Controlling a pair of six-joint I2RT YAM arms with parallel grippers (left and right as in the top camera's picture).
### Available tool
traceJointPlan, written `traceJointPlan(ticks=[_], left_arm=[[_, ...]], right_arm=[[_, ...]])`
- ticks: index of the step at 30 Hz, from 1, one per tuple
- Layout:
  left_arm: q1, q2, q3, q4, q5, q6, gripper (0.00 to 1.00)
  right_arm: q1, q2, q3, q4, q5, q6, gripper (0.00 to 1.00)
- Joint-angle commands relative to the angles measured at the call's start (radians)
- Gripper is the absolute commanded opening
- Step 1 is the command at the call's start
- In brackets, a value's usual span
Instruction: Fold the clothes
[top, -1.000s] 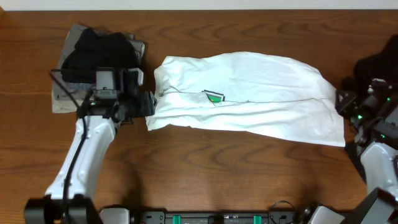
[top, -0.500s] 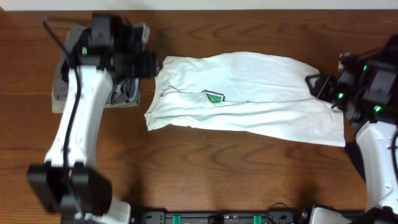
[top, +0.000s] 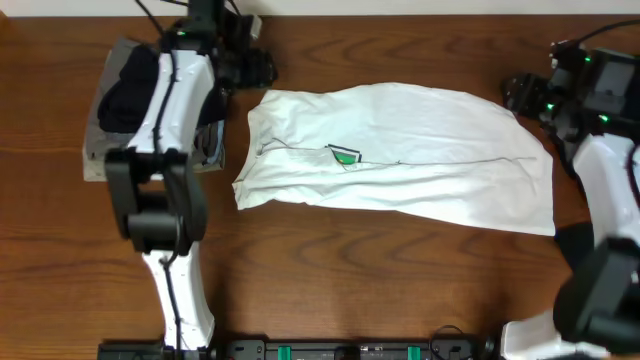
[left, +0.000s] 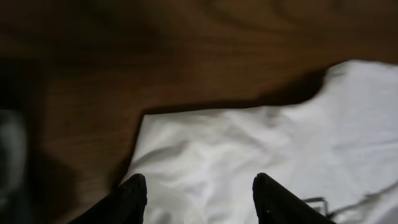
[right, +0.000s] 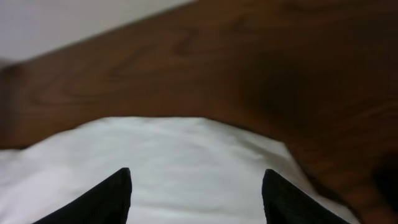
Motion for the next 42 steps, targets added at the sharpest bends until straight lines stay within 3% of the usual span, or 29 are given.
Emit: traceJointPlan(ticks=[1, 11, 21, 23, 25, 27, 30, 34, 42], left_arm=[[-0.031, 0.025, 0.018, 0.013, 0.015, 0.010, 0.57], [-0.092, 0.034, 0.018, 0.013, 0.014, 0.010, 0.57], [-0.096, 0.034, 0.018, 0.002, 0.013, 0.010, 0.57], [-0.096, 0.034, 0.018, -0.001, 0.013, 0.010, 0.57], [-0.096, 0.034, 0.018, -0.012, 0.013, 0.010, 0.57], [-0.096, 0.034, 0.018, -0.023, 0.013, 0.010, 0.57], [-0.096, 0.034, 0.018, -0.046, 0.013, 0.010, 0.58], [-0.096, 0.034, 0.018, -0.064, 0.010, 0.010, 0.57], [-0.095, 0.034, 0.018, -0.063, 0.010, 0.010, 0.57]], right_arm=[[-0.005, 0.098, 0.011, 0.080, 0.061, -0.077, 0.66], [-0.081, 0.369, 0.011, 0.348, -0.051, -0.096, 0.66], [-0.098, 0.433, 0.011, 0.356, -0.249, -0.153, 0.55], [-0.100, 0.433, 0.011, 0.356, -0.291, -0.153, 0.43], [-0.101, 0.433, 0.011, 0.354, -0.328, -0.151, 0.17], [-0.101, 0.430, 0.011, 0.354, -0.335, -0.150, 0.08], [-0.106, 0.410, 0.011, 0.348, -0.334, -0.151, 0.02], [-0.113, 0.338, 0.011, 0.299, -0.335, -0.152, 0.01], [-0.086, 0.138, 0.011, 0.011, -0.344, -0.227, 0.01]])
